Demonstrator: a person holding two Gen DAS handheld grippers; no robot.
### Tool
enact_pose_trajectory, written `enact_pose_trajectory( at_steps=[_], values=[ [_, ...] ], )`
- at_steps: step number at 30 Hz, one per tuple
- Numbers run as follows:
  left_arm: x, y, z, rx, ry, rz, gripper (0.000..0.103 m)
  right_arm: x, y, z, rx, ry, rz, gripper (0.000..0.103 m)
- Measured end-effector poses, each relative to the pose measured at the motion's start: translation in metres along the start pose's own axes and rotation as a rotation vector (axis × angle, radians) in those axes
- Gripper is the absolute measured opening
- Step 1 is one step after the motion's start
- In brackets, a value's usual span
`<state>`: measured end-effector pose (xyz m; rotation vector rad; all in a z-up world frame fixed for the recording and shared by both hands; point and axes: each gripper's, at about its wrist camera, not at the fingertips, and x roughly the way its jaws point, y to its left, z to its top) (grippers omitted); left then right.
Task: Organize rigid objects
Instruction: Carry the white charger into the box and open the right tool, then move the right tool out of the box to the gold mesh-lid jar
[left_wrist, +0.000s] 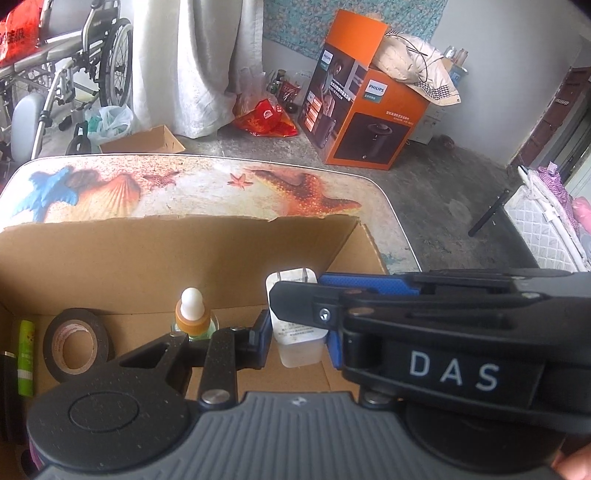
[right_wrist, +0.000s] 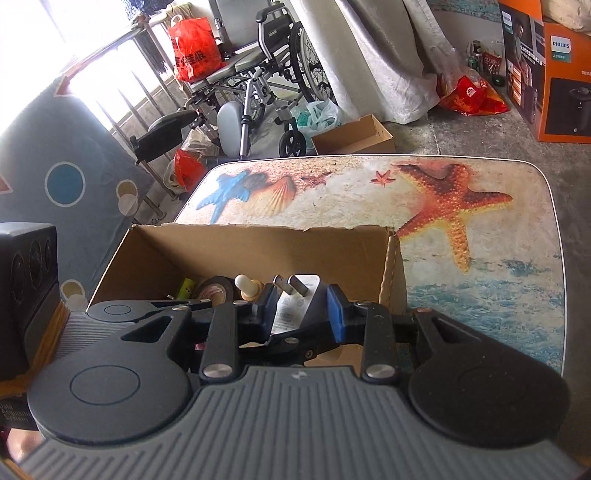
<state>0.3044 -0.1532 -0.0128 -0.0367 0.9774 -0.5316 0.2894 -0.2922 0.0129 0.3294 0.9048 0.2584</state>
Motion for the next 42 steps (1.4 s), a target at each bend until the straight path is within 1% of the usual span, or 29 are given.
enact_pose_trajectory(
  at_steps=[4,10,14,17,18,20,21,23,24,25,27,29,31,34,36,37,39,42],
  values=[
    [0.010,-0.001,0.003,-0.009,0.016,0.019,0.032,0.004,-0.002,0.003,-0.022,-0.004,0.004,0.028],
    [0.019,0.000,0.001,-0.030,0.038,0.003,0.032,0.005,0.000,0.004,-0.041,-0.010,0.000,0.028],
    [0.019,-0.002,0.001,-0.039,0.035,0.002,0.032,0.005,0.000,0.004,-0.031,-0.014,0.004,0.028],
    [0.014,-0.003,0.000,-0.046,0.030,0.001,0.032,-0.003,0.000,0.003,-0.020,-0.032,0.025,0.028],
    [0.011,-0.003,0.000,-0.047,0.026,0.001,0.034,-0.006,0.000,0.002,-0.017,-0.040,0.030,0.028],
    [0.003,-0.004,-0.001,-0.043,0.016,0.002,0.045,-0.018,0.001,0.001,-0.006,-0.062,0.047,0.028],
    [-0.003,-0.005,-0.002,-0.038,0.004,0.001,0.047,-0.025,0.001,-0.001,0.001,-0.076,0.058,0.028],
    [-0.020,-0.010,-0.005,-0.013,-0.026,0.000,0.058,-0.045,0.003,-0.007,0.019,-0.111,0.087,0.028],
    [-0.029,-0.012,-0.007,-0.001,-0.038,0.001,0.062,-0.054,0.005,-0.011,0.028,-0.130,0.100,0.029],
    [-0.038,-0.014,-0.010,0.009,-0.051,0.001,0.067,-0.070,0.007,-0.018,0.038,-0.160,0.114,0.029],
    [-0.060,-0.018,-0.020,0.031,-0.082,-0.006,0.072,-0.097,0.014,-0.034,0.046,-0.217,0.138,0.031],
    [-0.083,-0.022,-0.032,0.056,-0.114,-0.014,0.080,-0.120,0.021,-0.052,0.051,-0.263,0.149,0.033],
    [-0.106,-0.025,-0.047,0.088,-0.145,-0.023,0.085,-0.144,0.031,-0.076,0.047,-0.304,0.175,0.041],
    [-0.139,-0.027,-0.070,0.118,-0.178,-0.025,0.089,-0.171,0.042,-0.109,0.059,-0.351,0.214,0.045],
    [-0.161,-0.025,-0.090,0.136,-0.203,-0.032,0.094,-0.186,0.049,-0.134,0.077,-0.380,0.241,0.046],
    [-0.171,-0.023,-0.101,0.147,-0.213,-0.034,0.096,-0.193,0.051,-0.146,0.092,-0.391,0.257,0.047],
    [-0.187,-0.020,-0.123,0.168,-0.228,-0.024,0.098,-0.201,0.053,-0.167,0.125,-0.400,0.288,0.047],
    [-0.202,-0.011,-0.152,0.178,-0.212,0.002,0.099,-0.207,0.057,-0.197,0.176,-0.385,0.333,0.048]
  ],
)
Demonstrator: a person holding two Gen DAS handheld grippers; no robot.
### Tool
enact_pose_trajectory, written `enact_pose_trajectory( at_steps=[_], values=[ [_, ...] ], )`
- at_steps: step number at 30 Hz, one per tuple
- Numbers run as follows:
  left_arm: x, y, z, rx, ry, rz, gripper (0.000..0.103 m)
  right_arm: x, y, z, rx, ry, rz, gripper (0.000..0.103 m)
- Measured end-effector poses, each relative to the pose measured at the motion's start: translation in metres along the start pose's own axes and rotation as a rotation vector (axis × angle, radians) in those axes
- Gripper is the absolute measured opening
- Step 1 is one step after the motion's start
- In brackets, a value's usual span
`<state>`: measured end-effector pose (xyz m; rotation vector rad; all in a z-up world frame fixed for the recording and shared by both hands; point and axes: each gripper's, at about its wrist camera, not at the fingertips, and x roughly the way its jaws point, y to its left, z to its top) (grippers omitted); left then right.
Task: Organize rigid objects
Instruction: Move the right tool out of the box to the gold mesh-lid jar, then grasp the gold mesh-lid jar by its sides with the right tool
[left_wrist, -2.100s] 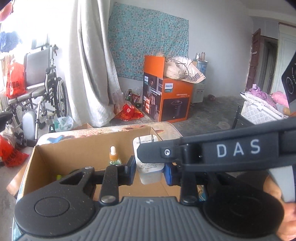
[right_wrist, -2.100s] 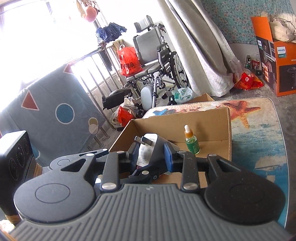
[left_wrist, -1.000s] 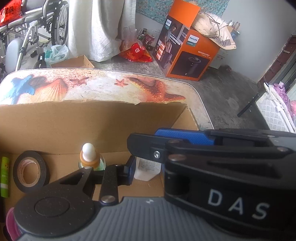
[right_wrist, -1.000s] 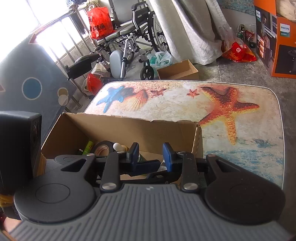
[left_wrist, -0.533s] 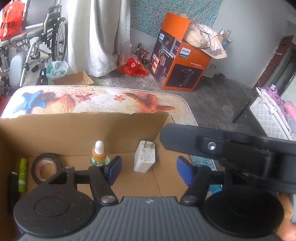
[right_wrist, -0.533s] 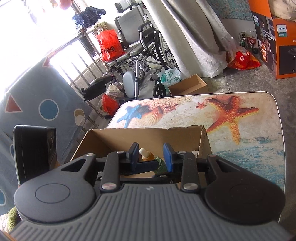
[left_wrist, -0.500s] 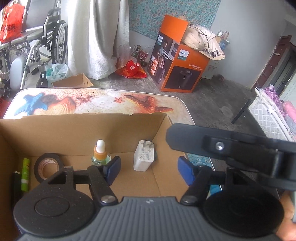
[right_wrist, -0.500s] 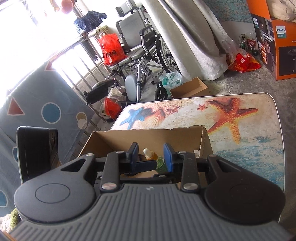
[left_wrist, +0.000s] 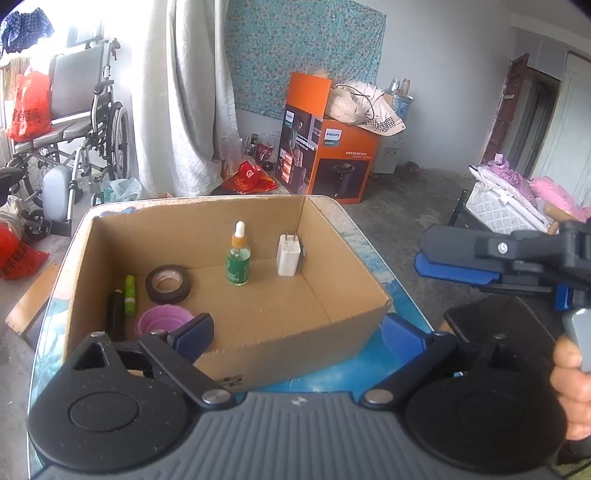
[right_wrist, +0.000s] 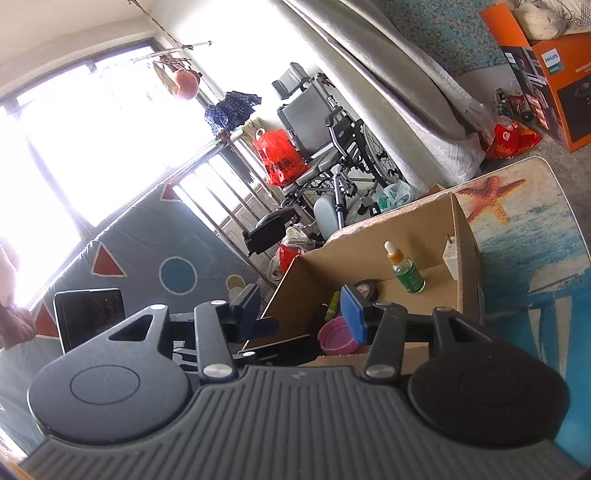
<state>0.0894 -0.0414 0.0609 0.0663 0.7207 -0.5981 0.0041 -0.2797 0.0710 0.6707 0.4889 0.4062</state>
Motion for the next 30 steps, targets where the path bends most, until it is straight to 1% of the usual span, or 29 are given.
enact_pose_trajectory(
  at_steps=[2,5,7,9,12,15,18,20,21,25,30],
  values=[
    [-0.011,0.006,-0.018,0.001,0.015,0.022,0.099,-0.004,0.000,-0.014,0.026,0.014,0.013,0.048],
    [-0.017,0.013,-0.043,0.014,0.056,0.094,0.099,0.002,-0.003,-0.032,0.067,0.051,0.028,0.048],
    [-0.017,0.021,-0.060,0.009,0.088,0.126,0.099,0.019,-0.006,-0.048,0.104,0.105,0.039,0.048],
    [-0.016,0.025,-0.075,-0.005,0.108,0.141,0.099,0.039,-0.008,-0.061,0.129,0.154,0.046,0.048],
    [-0.007,0.028,-0.091,0.002,0.119,0.173,0.099,0.072,-0.011,-0.080,0.151,0.238,0.044,0.048],
    [0.005,0.029,-0.103,0.028,0.113,0.221,0.096,0.108,-0.008,-0.091,0.136,0.309,0.032,0.045],
    [0.021,0.030,-0.108,0.047,0.105,0.252,0.093,0.136,-0.006,-0.104,0.106,0.354,0.013,0.041],
    [0.030,0.033,-0.110,0.038,0.107,0.253,0.085,0.155,-0.008,-0.106,0.089,0.379,-0.014,0.038],
    [0.034,0.035,-0.111,0.029,0.108,0.251,0.084,0.166,-0.011,-0.103,0.087,0.388,-0.020,0.037],
    [0.045,0.042,-0.111,0.002,0.107,0.251,0.080,0.188,-0.014,-0.106,0.079,0.413,-0.030,0.036],
    [0.048,0.041,-0.113,0.007,0.098,0.264,0.080,0.204,-0.011,-0.106,0.040,0.443,-0.028,0.036]
  ],
)
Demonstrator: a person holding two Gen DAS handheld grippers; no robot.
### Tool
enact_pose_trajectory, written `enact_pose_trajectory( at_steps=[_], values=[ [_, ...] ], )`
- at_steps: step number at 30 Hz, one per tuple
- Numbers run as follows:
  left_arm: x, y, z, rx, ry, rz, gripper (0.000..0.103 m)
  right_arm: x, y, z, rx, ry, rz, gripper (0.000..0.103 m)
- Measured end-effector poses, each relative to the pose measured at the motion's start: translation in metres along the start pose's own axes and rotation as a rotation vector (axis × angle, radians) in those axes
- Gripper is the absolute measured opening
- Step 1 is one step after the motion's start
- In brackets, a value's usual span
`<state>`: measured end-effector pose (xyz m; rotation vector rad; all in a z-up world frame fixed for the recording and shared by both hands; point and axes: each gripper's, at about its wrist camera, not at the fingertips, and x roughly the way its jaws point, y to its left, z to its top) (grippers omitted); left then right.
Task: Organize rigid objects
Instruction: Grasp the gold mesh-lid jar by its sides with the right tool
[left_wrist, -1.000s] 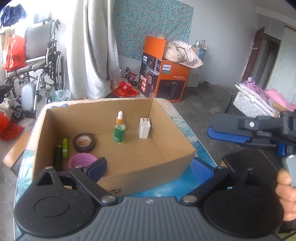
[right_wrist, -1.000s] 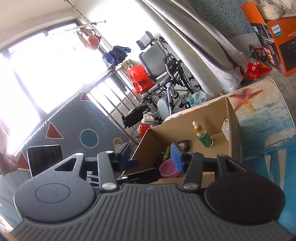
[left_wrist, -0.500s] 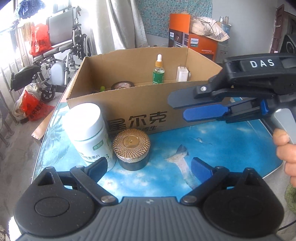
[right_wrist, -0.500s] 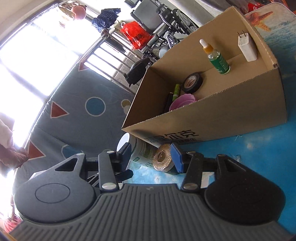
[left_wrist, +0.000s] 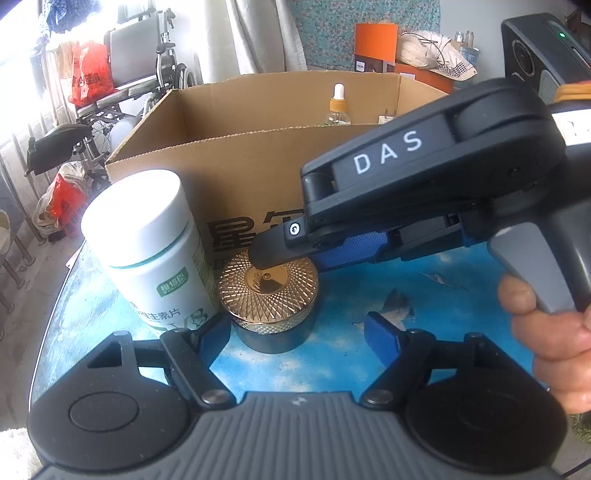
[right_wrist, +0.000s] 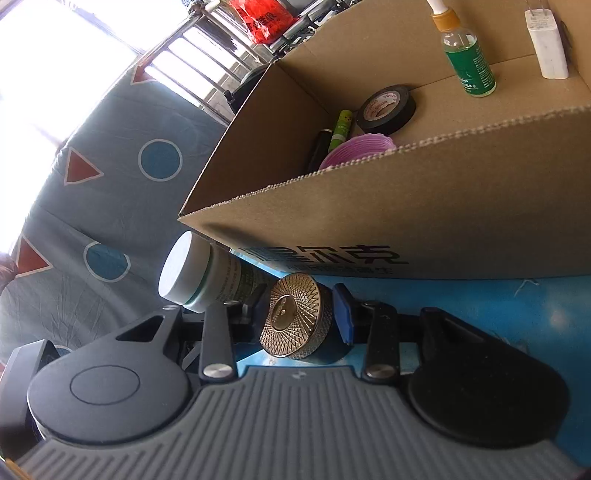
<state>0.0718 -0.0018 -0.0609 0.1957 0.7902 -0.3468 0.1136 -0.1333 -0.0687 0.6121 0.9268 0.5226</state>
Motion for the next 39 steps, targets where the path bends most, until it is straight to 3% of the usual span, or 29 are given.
enact_pose_trajectory(
  at_steps=[11,31,39],
  values=[
    [-0.002,-0.012,-0.001,0.026,-0.004,-0.054,0.080,-0.016,-0.007,-0.005,0.004,-0.003,-0.016,0.036],
    [0.001,-0.061,-0.001,0.165,-0.010,-0.212,0.079,-0.085,-0.046,-0.033,0.092,-0.106,-0.098,0.038],
    [0.008,-0.069,0.007,0.189,0.015,-0.182,0.073,-0.105,-0.063,-0.041,0.135,-0.141,-0.107,0.038]
  ],
)
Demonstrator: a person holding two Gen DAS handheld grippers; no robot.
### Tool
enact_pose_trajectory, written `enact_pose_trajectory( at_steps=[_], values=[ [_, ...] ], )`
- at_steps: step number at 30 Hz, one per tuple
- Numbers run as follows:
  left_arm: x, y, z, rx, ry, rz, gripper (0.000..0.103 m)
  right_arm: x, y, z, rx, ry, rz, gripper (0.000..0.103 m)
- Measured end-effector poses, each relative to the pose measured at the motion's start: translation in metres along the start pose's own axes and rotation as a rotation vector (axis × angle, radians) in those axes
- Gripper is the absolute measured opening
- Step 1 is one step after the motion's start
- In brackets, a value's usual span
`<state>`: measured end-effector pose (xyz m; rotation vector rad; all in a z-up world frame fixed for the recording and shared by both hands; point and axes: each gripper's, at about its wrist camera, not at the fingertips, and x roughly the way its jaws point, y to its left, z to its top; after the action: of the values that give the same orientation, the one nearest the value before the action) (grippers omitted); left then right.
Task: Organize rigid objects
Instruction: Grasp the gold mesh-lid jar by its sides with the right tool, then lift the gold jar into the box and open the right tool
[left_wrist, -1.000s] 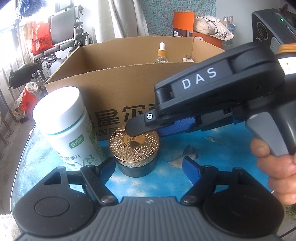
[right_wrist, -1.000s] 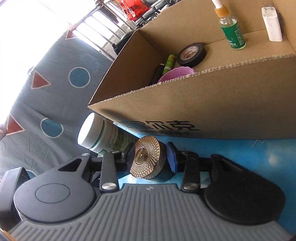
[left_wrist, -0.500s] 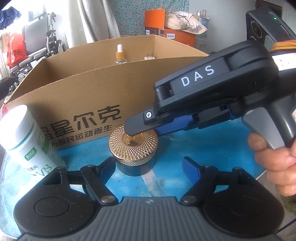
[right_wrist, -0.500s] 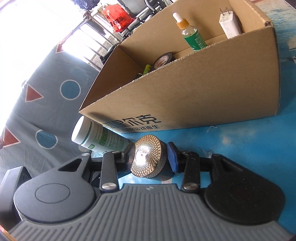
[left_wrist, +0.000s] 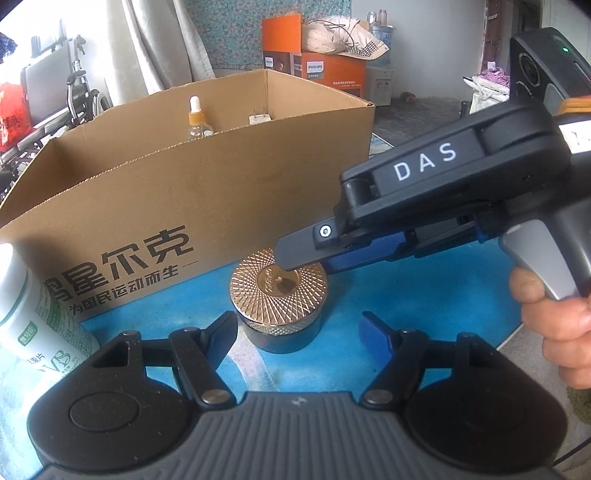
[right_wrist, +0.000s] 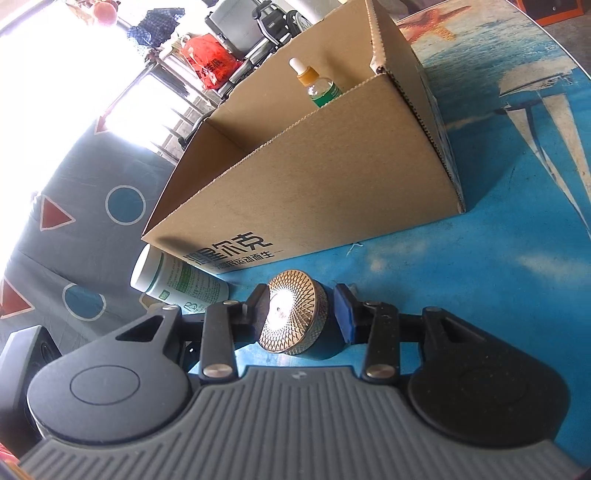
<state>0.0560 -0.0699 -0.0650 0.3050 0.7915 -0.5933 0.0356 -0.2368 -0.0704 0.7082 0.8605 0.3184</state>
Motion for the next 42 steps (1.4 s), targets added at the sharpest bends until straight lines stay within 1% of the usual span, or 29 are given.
enact_pose_trajectory(
  at_steps=[4,6,7,9,11,16,27,31,42],
  values=[
    [0.009,-0.001,0.006,0.002,0.031,0.022,0.073,-0.001,-0.004,0.000,0.015,0.003,0.001,0.038],
    [0.015,0.001,0.009,-0.008,0.051,0.028,0.067,0.000,-0.003,-0.001,0.018,0.008,0.000,0.038],
    [0.019,0.004,0.012,-0.016,0.054,0.026,0.063,0.001,-0.003,-0.001,0.018,0.009,-0.003,0.038],
    [0.018,0.001,0.011,-0.023,0.052,0.031,0.062,0.002,-0.003,-0.001,0.018,0.010,-0.011,0.038],
    [0.019,0.000,0.011,-0.025,0.048,0.037,0.057,0.003,-0.003,-0.001,0.025,0.013,-0.016,0.038],
    [0.017,-0.001,0.010,-0.040,0.048,0.028,0.057,0.007,-0.001,-0.001,0.036,0.016,-0.024,0.038],
    [0.015,-0.001,0.008,-0.052,0.044,0.017,0.057,0.010,0.010,-0.003,0.015,0.008,-0.072,0.041],
    [0.019,-0.001,0.009,-0.054,0.057,0.022,0.057,0.011,0.014,-0.004,-0.006,0.011,-0.082,0.042],
    [0.019,-0.001,0.009,-0.072,0.044,0.034,0.057,0.013,0.015,-0.003,-0.019,0.013,-0.091,0.043]
  ],
)
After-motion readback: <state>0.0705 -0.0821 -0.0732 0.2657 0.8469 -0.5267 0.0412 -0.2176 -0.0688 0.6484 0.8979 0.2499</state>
